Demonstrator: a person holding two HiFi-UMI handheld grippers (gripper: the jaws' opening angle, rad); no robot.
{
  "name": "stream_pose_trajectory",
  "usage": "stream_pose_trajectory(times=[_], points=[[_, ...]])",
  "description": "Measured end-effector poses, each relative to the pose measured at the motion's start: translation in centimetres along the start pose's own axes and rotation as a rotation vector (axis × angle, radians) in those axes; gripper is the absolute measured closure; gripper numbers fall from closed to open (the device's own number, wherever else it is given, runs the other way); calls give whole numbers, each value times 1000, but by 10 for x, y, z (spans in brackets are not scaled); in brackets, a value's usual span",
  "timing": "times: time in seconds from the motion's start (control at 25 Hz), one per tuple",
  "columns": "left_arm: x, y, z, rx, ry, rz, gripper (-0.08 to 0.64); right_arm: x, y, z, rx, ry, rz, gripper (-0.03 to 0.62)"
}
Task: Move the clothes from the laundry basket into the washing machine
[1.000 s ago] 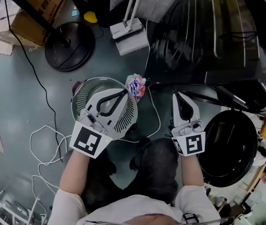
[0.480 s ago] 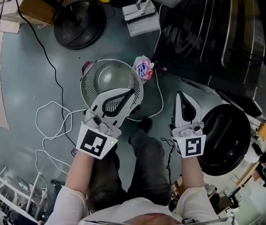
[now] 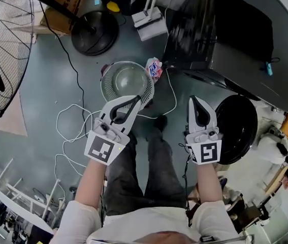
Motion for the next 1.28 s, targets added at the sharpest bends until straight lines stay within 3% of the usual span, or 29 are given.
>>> stream_pose_trajectory(times=[0.32, 0.56, 0.76, 1.0, 1.28], points=[[46, 118, 42, -7, 24, 23, 555, 10, 123, 48, -2, -29, -3, 583], [73, 210, 68, 25, 1, 63, 554, 12, 208, 79, -20, -56, -33, 583], [104, 267, 89, 48, -4, 56, 555, 15, 275, 112, -34, -76, -64, 583], [123, 324, 117, 53, 31, 30, 554, 17, 337, 140, -4, -99, -95, 583], [146, 356, 148, 85, 66, 37, 554, 18, 383, 173, -5, -134, -100, 583]])
Point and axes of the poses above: the fingertips, and each gripper's own axes: z backward along the fingers, x to its right, y out of its top, the point moved 10 cm from there along z, backward along the fingers, and after that the axes turned 12 degrees about -y, right-handed, at the moved point
